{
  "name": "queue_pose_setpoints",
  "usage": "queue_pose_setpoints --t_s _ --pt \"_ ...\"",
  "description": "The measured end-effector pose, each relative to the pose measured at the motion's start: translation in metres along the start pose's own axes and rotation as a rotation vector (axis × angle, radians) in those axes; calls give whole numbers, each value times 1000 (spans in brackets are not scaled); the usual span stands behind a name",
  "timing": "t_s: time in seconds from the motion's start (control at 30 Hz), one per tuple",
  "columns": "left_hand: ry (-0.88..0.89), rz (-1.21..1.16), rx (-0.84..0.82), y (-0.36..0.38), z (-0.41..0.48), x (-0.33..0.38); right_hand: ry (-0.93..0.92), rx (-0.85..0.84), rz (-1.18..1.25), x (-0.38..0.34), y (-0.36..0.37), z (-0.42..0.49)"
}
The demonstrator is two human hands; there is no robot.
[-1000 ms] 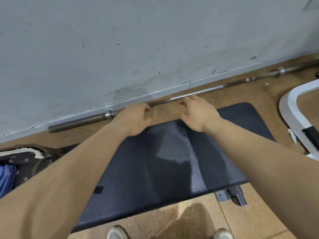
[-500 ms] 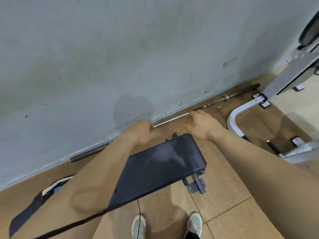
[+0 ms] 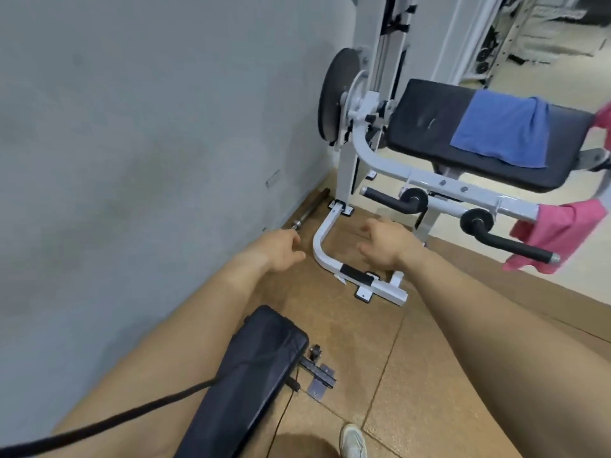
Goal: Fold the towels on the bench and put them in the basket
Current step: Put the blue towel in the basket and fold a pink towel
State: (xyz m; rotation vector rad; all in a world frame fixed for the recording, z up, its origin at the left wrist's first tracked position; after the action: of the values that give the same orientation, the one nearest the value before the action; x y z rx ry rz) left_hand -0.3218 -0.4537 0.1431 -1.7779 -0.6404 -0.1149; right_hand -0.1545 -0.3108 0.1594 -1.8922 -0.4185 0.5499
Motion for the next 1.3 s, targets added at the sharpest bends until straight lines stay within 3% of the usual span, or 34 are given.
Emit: queue_pose_setpoints --t_s 0.47,0.87,1.07,1.3 --pt "316 82 -157 42 112 240 410 116 132 276 -57 -64" --pt "408 163 -179 101 226 498 485 72 188 553 -102 -53" --pt "337 219 -184 118 286 553 494 23 223 640 -113 -22" --pt "244 95 -176 139 382 583 446 -15 169 701 -117 62"
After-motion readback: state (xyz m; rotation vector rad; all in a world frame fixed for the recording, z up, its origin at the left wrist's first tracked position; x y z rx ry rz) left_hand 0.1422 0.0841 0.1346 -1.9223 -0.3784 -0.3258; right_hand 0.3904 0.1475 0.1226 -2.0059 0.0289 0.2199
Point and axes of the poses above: each hand's wrist, its own z-axis towards the middle knuckle, its own y-axis out of the palm, x = y × z, the point moved 6 cm from there along z, towards the middle knuckle, and after that the axes turned 13 degrees about y, right-handed, at the moved point
